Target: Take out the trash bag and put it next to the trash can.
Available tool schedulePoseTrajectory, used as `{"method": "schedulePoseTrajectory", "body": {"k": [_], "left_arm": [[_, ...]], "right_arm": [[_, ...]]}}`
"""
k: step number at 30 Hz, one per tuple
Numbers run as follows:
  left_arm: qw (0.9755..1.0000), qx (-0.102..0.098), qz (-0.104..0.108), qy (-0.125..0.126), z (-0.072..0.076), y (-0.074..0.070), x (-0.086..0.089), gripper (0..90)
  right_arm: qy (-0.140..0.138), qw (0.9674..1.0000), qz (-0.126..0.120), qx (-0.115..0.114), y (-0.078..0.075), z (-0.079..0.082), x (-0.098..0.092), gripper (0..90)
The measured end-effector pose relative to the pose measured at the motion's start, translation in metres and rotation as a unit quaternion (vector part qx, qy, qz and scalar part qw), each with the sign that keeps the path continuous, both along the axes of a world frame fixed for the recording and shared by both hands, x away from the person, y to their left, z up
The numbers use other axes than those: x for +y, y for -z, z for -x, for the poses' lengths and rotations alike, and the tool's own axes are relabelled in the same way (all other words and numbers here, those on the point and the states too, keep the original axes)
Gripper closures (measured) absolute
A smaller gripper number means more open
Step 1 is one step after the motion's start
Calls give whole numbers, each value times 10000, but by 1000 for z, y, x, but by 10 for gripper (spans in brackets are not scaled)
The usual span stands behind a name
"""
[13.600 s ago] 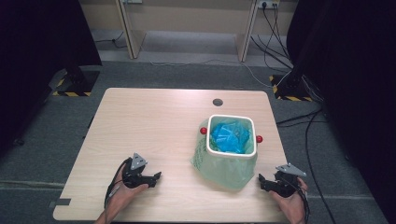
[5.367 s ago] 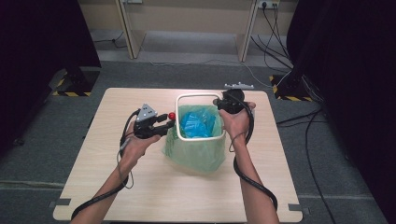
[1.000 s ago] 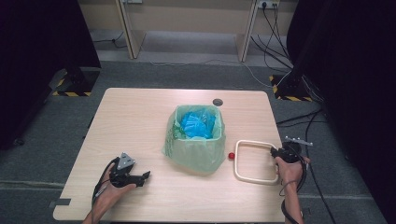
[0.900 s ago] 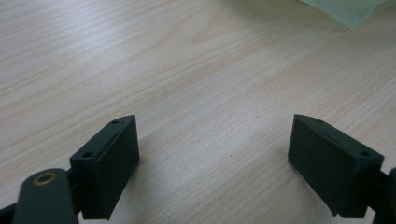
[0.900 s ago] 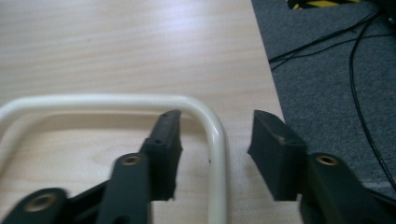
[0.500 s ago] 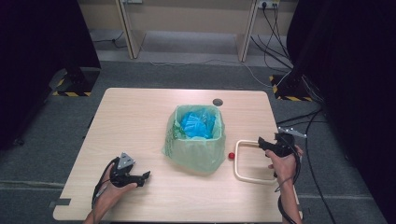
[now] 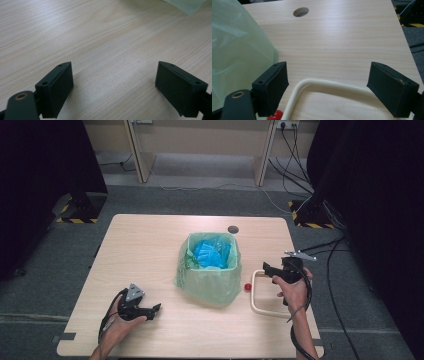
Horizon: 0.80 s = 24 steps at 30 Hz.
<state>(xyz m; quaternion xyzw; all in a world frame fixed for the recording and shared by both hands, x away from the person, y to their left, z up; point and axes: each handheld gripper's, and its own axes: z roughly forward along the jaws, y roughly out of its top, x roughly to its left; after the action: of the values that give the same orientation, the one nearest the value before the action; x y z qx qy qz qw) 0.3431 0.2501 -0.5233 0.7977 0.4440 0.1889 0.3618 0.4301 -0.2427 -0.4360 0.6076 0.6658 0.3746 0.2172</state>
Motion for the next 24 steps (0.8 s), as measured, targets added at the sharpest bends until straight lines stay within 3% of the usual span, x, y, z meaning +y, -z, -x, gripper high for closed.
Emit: {"method": "schedulePoseTrajectory", "body": {"k": [16,20,24], "left_arm": [[10000,-14,54,59,-3,0,1,148],[9998,-51,189,75,-4,-4,-1,148],[9981,-198,521,248,-6,-19,-13,148]], "right_arm": [[-246,9997,-6,-77,-12,-9,23,172],[-276,9996,12,-73,-12,-10,25,173],[-281,9996,-10,-42,-12,-11,27,175]]}}
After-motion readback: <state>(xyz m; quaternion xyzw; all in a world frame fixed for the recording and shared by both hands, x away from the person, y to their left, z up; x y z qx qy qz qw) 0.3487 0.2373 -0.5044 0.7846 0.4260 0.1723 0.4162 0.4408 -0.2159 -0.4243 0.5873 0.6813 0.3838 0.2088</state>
